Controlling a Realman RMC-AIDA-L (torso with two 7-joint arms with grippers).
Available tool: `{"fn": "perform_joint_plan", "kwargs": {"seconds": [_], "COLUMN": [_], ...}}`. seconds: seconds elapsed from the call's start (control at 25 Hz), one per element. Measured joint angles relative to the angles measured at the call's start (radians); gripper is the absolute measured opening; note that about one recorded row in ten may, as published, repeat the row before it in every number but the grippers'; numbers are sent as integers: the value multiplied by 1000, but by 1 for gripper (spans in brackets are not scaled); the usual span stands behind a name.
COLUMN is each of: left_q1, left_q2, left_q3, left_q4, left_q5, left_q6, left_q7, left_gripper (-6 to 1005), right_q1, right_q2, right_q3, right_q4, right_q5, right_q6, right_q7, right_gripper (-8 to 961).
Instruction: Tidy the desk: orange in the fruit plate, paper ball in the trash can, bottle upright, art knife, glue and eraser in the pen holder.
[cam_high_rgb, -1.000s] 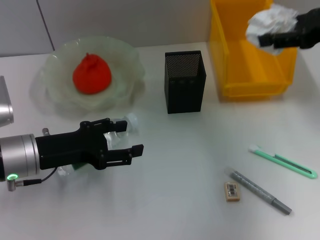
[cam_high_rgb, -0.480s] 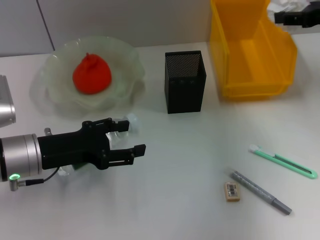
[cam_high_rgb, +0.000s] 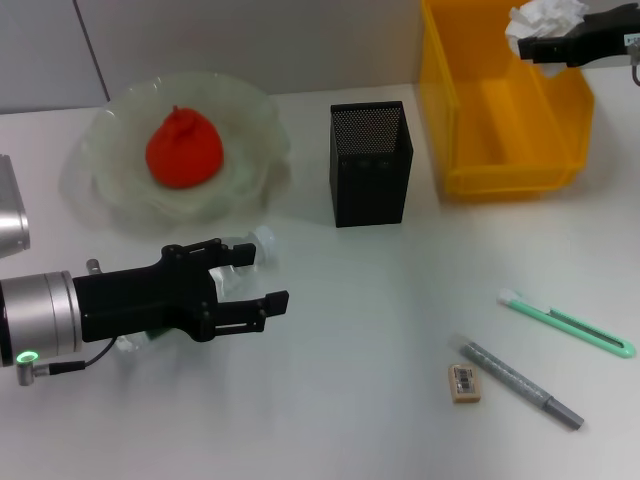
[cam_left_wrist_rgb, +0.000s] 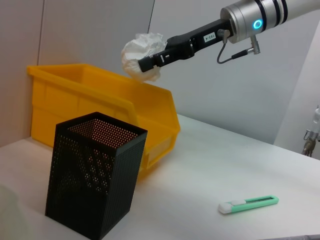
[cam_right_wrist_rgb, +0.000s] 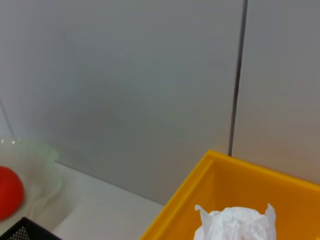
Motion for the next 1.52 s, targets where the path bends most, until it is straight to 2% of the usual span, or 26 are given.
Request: {"fn": "perform_joint_plan", "kwargs": {"seconds": [0.08,0.28,0.44,0.92,1.24,1.28,1.4,1.48,1.52], "left_q1": [1,3,5,6,2,1,-1,-1,-1], "left_q2": [1,2,2,3,5,5,5,5,5], "left_q3": [0,0,0,0,0,0,0,0,0], "left_q4": [0,0,0,1,3,3,3,3,3], "left_q5": [0,0,0,0,0,0,-1,-1,-1], "left_q6": [1,4,4,6,12,13,16,18,18], "left_q7": [1,2,4,7,11,11,11,11,11], "left_gripper": [815,815,815,814,814,814,814,814,814], "right_q1": [3,8,9,8,-46,-69,-94,-137,-137], "right_q2": [4,6,8,12,14,14,13,10,10], "right_q3": [0,0,0,8,7,10,13,13,13], "right_q4": [0,1,2,1,-42,-49,-52,-54,-54], "right_q5": [3,5,4,27,227,306,391,511,511], "right_q6": [12,23,24,25,-22,-56,-99,-179,-179], "right_q7": [0,0,1,1,-30,-61,-97,-153,-153], "right_gripper": [467,659,700,699,698,698,698,698,698]}}
